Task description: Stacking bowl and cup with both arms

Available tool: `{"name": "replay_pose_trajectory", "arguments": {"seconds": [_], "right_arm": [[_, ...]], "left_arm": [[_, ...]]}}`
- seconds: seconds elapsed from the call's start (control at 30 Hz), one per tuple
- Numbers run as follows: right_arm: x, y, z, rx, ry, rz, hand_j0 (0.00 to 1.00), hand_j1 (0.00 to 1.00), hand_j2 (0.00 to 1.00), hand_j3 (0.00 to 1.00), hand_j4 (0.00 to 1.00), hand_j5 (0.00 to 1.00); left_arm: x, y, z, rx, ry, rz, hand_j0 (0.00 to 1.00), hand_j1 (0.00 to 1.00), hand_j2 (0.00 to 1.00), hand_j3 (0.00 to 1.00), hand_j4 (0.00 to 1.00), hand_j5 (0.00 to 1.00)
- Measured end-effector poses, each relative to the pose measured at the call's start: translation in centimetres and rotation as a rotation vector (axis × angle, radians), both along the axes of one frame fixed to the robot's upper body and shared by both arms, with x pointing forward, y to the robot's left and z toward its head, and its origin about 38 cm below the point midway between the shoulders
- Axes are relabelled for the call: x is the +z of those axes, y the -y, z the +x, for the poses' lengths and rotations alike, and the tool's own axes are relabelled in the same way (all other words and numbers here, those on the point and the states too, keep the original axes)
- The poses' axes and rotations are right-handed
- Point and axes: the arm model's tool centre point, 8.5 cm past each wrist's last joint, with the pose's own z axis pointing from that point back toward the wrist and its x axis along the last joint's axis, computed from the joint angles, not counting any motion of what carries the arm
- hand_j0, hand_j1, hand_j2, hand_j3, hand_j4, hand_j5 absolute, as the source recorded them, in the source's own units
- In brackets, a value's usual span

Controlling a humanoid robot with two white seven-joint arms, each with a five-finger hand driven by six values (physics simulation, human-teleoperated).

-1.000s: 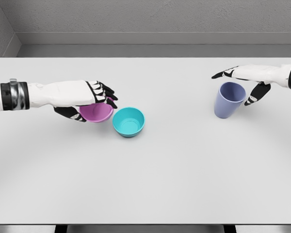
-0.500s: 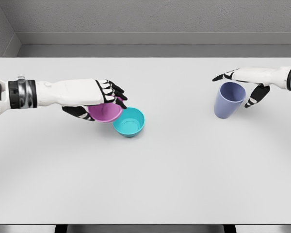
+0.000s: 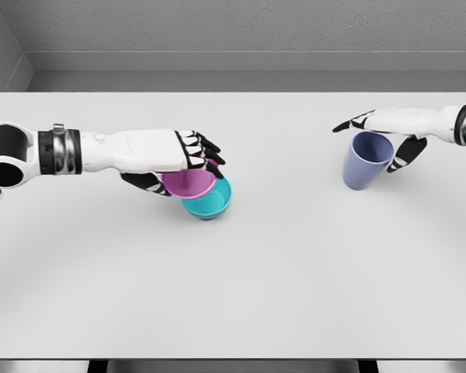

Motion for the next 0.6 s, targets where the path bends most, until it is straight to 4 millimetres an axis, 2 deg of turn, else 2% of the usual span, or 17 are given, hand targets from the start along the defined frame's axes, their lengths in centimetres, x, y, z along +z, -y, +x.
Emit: {"name": "replay_pose_trajectory", "arguments": {"seconds": [0.13, 0.27, 0.4, 0.6], "right_arm": [[-0.1, -0.1, -0.1, 0.004, -0.002, -0.003, 1.00, 1.00, 1.00, 1.00, 1.00, 1.00], [-0.2, -0.1, -0.1, 0.005, -0.004, -0.005, 0.94, 0.94, 0.94, 0.94, 0.94, 0.94], [-0.4, -0.1, -0.1, 0.007, -0.008, -0.008, 0.94, 0.94, 0.94, 0.94, 0.94, 0.94], [-0.4, -0.2, -0.2, 0.011, -0.009, -0.010, 0.92, 0.92, 0.92, 0.92, 0.92, 0.92]], "left_arm": [[-0.2, 1.1, -0.1, -0.019, 0.002, -0.006, 0.74, 0.74, 0.74, 0.74, 0.74, 0.74], [-0.5, 1.8, -0.1, -0.033, -0.002, -0.011, 0.74, 0.74, 0.74, 0.74, 0.74, 0.74], [-0.6, 2.0, -0.1, -0.035, -0.004, -0.012, 0.77, 0.77, 0.77, 0.77, 0.77, 0.77], [-0.7, 1.7, 0.0, -0.027, -0.006, -0.007, 0.77, 0.77, 0.77, 0.77, 0.77, 0.77]]}}
